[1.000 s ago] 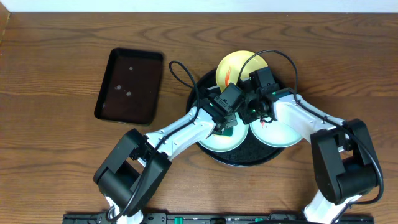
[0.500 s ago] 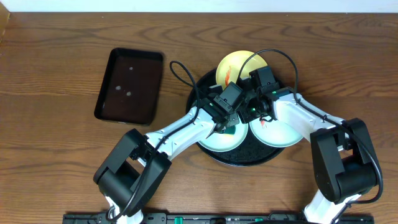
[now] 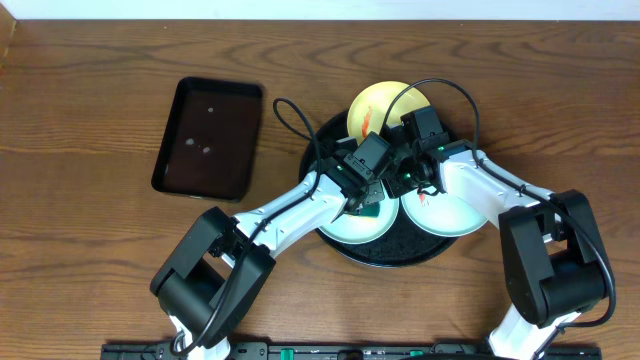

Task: Clean dirty plates on tray and stack at the side
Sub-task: 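Hold the plate with the right gripper and scrub with the left sponge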

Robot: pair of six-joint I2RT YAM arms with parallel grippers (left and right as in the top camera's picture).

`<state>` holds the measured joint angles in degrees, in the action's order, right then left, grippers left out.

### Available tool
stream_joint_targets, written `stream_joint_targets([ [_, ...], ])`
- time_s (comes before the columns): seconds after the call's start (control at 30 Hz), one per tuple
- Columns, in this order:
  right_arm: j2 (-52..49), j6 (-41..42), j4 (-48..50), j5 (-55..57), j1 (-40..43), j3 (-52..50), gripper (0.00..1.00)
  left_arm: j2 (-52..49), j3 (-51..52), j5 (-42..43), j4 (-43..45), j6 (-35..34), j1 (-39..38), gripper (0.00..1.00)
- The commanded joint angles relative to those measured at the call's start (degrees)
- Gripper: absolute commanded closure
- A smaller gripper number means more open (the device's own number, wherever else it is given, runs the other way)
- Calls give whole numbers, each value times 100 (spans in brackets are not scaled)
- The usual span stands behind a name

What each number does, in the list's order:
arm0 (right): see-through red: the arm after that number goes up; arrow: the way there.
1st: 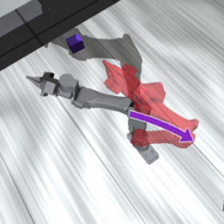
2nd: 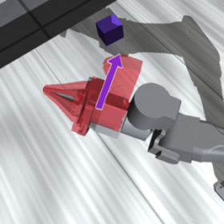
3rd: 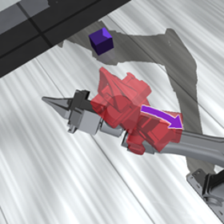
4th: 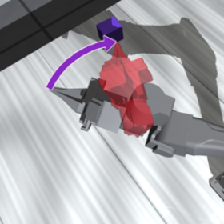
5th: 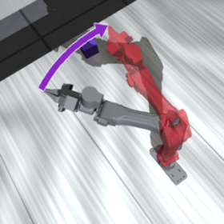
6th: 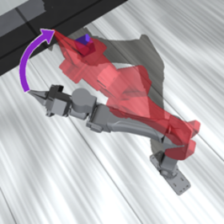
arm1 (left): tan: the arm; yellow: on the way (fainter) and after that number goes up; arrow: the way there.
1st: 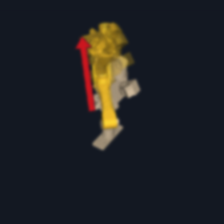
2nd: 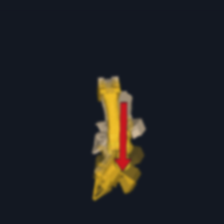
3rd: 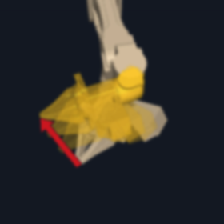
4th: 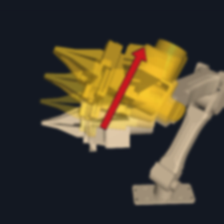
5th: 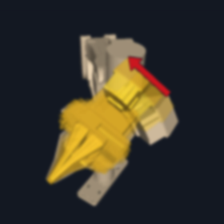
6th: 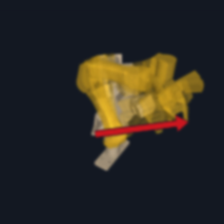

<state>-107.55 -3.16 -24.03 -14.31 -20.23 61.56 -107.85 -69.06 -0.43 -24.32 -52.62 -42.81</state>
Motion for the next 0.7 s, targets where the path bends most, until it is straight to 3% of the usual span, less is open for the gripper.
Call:
stream_joint_targets([
  [0.0, -225, 57, 26, -101, -44, 26, 99, -50, 39, -223, -155, 20, 9, 92],
  [0.13, -225, 57, 24, -101, -44, 26, 99, -50, 39, -426, -452, -31, 9, 92],
  [0.4, -225, 96, 9, -101, -44, 26, 99, -52, 59, -1432, -1561, -946, 46, 92],
  [0.67, -225, 96, -24, -101, -44, 26, 99, 83, -103, -2271, -2133, -940, 144, 93],
])
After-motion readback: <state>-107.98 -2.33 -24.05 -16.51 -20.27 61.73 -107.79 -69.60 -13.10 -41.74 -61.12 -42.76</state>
